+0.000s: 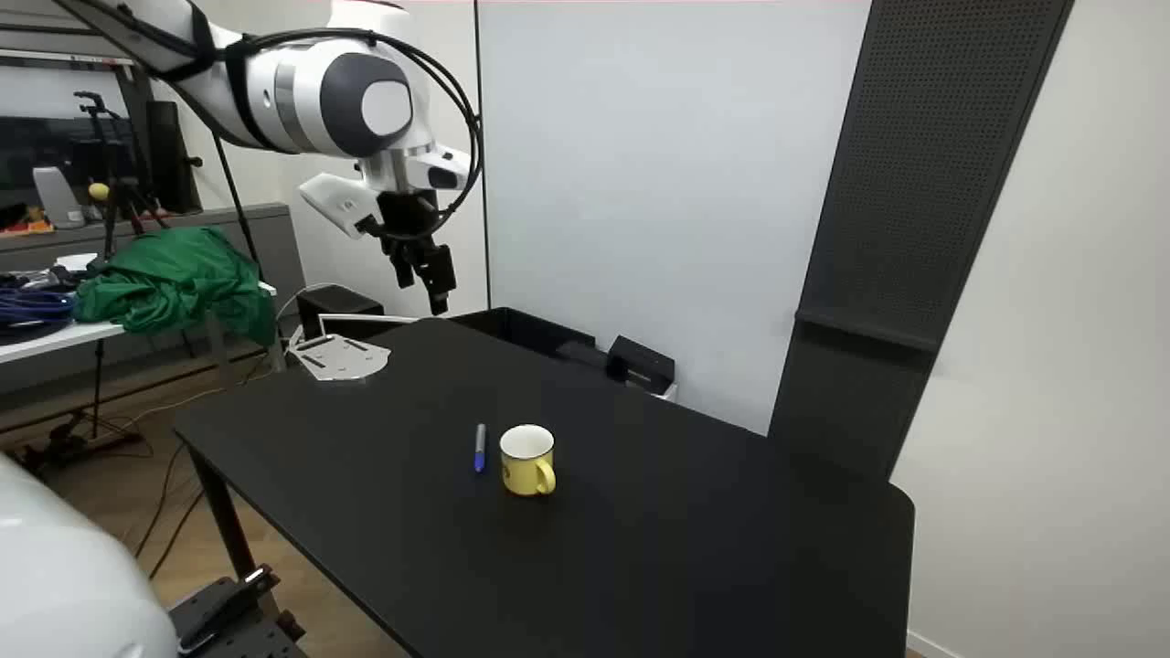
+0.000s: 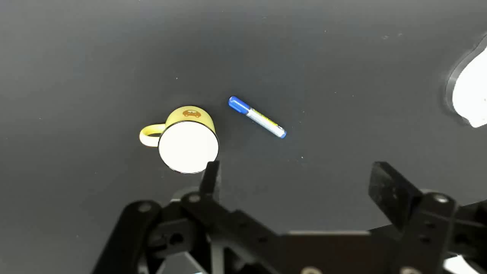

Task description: Put the marker in the cup

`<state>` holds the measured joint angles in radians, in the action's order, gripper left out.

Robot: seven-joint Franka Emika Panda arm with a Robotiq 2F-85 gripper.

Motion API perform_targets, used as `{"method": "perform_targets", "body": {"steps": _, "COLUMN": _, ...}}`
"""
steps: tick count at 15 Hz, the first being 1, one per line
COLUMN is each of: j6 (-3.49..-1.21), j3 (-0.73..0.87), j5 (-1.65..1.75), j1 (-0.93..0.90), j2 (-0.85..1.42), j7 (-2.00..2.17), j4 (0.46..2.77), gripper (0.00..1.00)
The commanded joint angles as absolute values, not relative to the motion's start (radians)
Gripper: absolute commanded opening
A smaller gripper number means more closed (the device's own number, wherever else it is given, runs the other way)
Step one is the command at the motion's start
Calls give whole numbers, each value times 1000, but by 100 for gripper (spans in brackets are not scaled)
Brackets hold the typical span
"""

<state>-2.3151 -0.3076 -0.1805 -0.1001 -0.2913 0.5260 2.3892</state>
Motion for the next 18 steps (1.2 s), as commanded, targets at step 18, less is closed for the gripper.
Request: {"method": "perform_targets", "body": {"steps": 18, "j6": -2436, "j3": -261, "j5": -47, "j1": -112, "j2": -168, "j7": 335, "j4": 2313, "gripper": 100}}
